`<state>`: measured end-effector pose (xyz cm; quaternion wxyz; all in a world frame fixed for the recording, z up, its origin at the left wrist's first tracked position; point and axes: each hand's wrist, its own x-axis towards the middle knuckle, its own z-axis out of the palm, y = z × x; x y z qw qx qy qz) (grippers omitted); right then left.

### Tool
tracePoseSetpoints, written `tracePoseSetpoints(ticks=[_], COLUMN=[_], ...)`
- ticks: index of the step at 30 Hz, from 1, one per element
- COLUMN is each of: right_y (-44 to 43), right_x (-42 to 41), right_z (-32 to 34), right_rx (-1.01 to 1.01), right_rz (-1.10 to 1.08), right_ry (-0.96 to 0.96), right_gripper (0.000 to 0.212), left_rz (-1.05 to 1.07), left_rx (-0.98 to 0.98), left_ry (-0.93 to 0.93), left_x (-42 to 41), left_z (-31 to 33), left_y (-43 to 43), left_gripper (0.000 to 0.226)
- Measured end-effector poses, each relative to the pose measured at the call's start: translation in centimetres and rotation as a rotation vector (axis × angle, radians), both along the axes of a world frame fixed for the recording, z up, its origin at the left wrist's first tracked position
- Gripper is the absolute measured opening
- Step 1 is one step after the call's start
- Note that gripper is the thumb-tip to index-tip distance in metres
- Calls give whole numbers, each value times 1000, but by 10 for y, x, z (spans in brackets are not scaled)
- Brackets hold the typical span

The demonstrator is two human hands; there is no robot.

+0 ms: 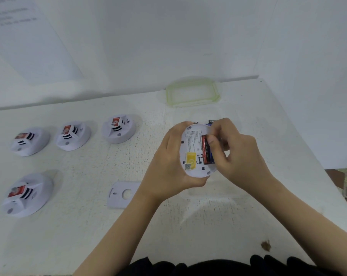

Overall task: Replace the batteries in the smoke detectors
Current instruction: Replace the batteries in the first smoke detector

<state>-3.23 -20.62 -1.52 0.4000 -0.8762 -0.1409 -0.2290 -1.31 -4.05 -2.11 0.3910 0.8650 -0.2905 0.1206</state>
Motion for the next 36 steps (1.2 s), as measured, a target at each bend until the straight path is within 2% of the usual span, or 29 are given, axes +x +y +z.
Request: tracePoseSetpoints(ticks=[2, 5, 9, 13, 16, 20, 26, 28, 31, 33, 36], right_y=[-2, -5, -7, -8, -9, -8, -11, -18, -25, -26, -24], right_x=[1, 2, 1, 0, 0, -5, -22, -26, -29, -29, -28], right_z=[2, 5, 1, -2, 1, 7, 12, 10, -1, -6, 1], right_rx=[29, 83, 64, 80, 2, -5, 169, 92, -145, -256, -270], right_rz=[22, 52, 63, 35, -32, -56, -104, -102, -26, -18, -44], right_ry=[-4, -26, -97, -85, -151, -221, -121, 0, 173, 154, 3], right_gripper=[5, 19, 27, 26, 26, 18, 19, 18, 15, 18, 34], left_rz=[15, 25, 40, 47, 46, 65, 93, 97, 81, 52, 16], left_rx=[8, 1, -31, -34, -44, -91, -146, -153, -150, -151, -130], left_ry=[5, 22, 46, 53, 56, 68, 60, 63, 77, 86, 88], left_x=[2, 3, 4, 4, 2, 5, 8, 8, 6, 3, 0], left_z=[2, 5, 6, 5, 3, 2, 2, 3, 2, 2, 0], left_y=[1, 2, 3, 4, 3, 6, 16, 20, 23, 23, 23], left_gripper=[96, 96, 95, 97, 97, 90, 98, 98, 97, 96, 96])
